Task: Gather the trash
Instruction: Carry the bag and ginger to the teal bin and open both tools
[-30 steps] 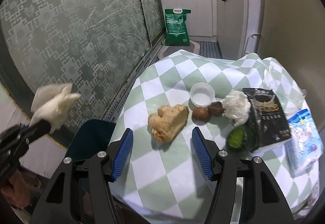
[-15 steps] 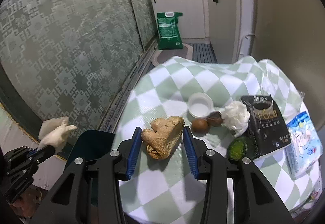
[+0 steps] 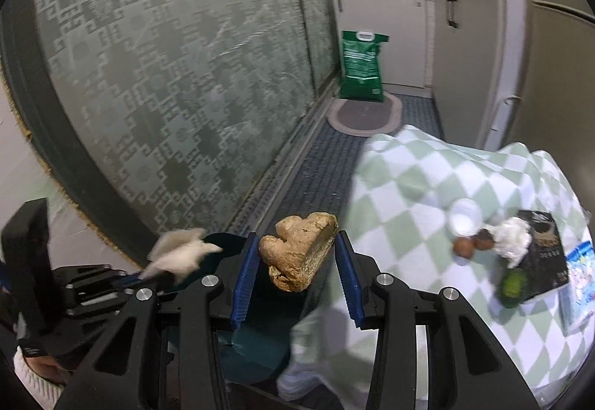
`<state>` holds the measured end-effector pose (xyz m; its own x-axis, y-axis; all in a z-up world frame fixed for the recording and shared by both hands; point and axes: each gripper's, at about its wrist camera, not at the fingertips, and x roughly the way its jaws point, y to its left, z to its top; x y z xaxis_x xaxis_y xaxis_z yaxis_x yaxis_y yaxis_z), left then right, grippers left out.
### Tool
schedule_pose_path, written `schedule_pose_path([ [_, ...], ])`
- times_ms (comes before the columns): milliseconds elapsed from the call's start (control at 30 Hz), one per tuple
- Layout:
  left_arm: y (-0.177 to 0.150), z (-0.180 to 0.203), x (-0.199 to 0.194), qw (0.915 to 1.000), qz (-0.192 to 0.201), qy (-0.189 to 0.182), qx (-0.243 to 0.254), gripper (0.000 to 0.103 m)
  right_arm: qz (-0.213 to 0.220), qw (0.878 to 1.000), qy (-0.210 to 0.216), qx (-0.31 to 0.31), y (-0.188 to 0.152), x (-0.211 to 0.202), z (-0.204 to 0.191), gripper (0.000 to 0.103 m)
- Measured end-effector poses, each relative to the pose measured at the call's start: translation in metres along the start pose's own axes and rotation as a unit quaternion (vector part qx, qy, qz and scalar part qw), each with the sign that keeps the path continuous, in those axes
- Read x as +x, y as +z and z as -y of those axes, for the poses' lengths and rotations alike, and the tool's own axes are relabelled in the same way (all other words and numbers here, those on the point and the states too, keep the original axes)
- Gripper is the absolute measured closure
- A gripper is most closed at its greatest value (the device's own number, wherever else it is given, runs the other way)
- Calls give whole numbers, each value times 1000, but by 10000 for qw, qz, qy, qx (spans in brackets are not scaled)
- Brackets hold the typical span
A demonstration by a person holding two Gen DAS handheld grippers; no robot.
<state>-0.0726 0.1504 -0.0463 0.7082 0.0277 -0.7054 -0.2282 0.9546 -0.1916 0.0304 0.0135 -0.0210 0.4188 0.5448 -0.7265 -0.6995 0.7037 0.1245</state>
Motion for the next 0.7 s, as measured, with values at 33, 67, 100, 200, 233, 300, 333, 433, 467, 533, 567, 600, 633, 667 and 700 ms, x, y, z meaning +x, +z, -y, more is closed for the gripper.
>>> schedule_pose_path([
  [33, -2, -1, 2, 10000, -63, -4, 11, 97, -12, 10000, 42, -44, 1, 1, -5, 61],
  [67, -4, -2, 4, 9999, -133, -11, 24, 97, -26, 9999, 89, -98, 1, 2, -11, 61],
  [100, -6, -2, 5, 9998, -167, -10, 46, 97, -51, 9997, 152, -172, 0, 4, -18, 61],
  [200, -10, -3, 9, 9995, -299, -13, 112, 95, -160, 9989, 282, -326, -1, 9, -33, 61],
  [233, -12, -4, 12, 9992, -374, 18, 117, 93, -212, 9986, 311, -376, -2, 13, -37, 61],
  [300, -15, -6, 17, 9986, -520, 40, 108, 85, -307, 9979, 337, -451, -4, 19, -44, 61],
  [333, -17, -7, 19, 9984, -554, 85, 113, 85, -335, 9978, 341, -468, -5, 21, -47, 61],
  [433, -18, -8, 19, 9982, -576, 119, 149, 84, -458, 9970, 344, -521, -8, 29, -53, 61],
  [467, -18, -10, 18, 9983, -543, 144, 151, 84, -497, 9967, 339, -538, -8, 32, -54, 61],
  [533, -17, -12, 13, 9987, -453, 182, 106, 84, -590, 9961, 322, -564, -10, 37, -57, 61],
  [567, -16, -15, 10, 9991, -379, 206, 60, 84, -657, 9956, 309, -589, -12, 40, -58, 61],
  [600, -15, -17, 4, 9993, -263, 247, 6, 84, -713, 9951, 295, -612, -14, 43, -60, 61],
  [633, -14, -19, 1, 9995, -190, 262, -22, 84, -771, 9946, 293, -631, -15, 46, -61, 61],
  [667, -12, -21, -6, 9996, -30, 257, -76, 84, -853, 9937, 290, -662, -18, 51, -62, 61],
  [700, -11, -23, -11, 9996, 111, 241, -119, 82, -900, 9931, 286, -688, -20, 53, -64, 61],
])
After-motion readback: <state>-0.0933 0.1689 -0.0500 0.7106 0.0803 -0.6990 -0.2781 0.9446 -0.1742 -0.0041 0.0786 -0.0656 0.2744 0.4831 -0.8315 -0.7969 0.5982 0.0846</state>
